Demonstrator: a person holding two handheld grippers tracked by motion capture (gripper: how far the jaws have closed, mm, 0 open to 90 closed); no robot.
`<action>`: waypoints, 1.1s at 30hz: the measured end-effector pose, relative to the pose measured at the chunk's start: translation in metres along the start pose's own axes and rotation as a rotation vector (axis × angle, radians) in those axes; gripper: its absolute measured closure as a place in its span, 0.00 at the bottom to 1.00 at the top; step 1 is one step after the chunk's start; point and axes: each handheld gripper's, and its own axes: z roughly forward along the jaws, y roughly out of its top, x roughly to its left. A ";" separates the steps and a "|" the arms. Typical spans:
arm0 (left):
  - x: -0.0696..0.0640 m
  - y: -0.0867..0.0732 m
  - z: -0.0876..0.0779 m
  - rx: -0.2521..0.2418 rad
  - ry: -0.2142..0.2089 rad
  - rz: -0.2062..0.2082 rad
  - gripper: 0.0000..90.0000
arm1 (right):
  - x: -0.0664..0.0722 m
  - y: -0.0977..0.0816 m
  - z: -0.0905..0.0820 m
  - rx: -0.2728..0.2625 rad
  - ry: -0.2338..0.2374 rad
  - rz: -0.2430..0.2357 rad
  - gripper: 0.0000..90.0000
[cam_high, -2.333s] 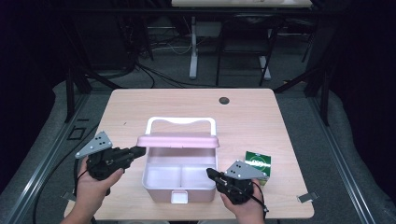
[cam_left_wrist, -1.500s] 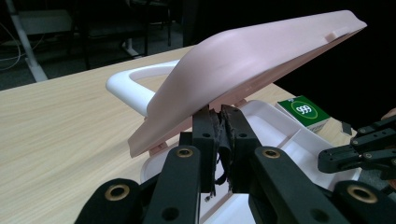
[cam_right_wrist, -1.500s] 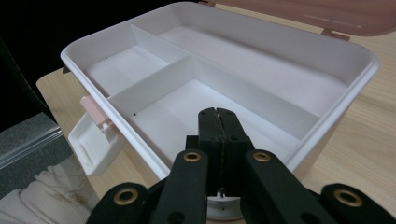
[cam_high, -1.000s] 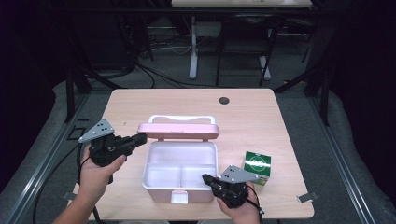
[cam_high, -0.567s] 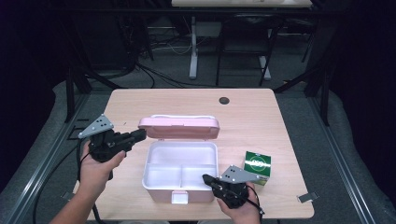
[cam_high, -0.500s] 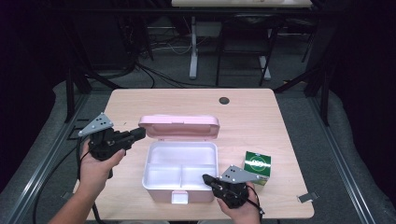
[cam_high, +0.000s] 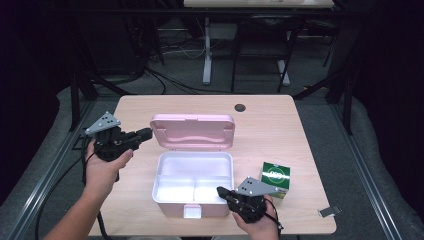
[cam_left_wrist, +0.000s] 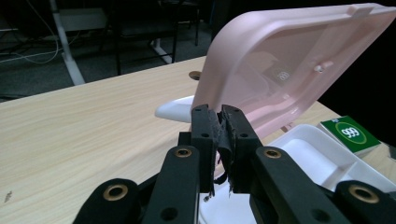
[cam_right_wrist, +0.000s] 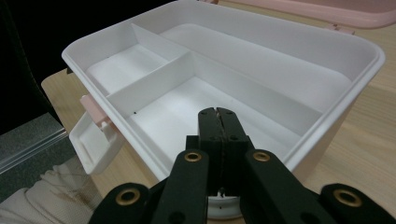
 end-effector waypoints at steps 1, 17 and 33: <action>0.000 0.000 0.000 0.000 0.000 0.000 0.93 | 0.000 0.000 0.000 0.000 0.000 0.000 1.00; 0.005 0.002 0.009 0.015 0.016 -0.013 0.93 | 0.000 0.000 0.000 -0.002 0.002 0.001 1.00; 0.008 0.000 0.004 0.008 0.020 -0.022 0.92 | 0.001 -0.001 0.001 -0.013 -0.004 -0.005 1.00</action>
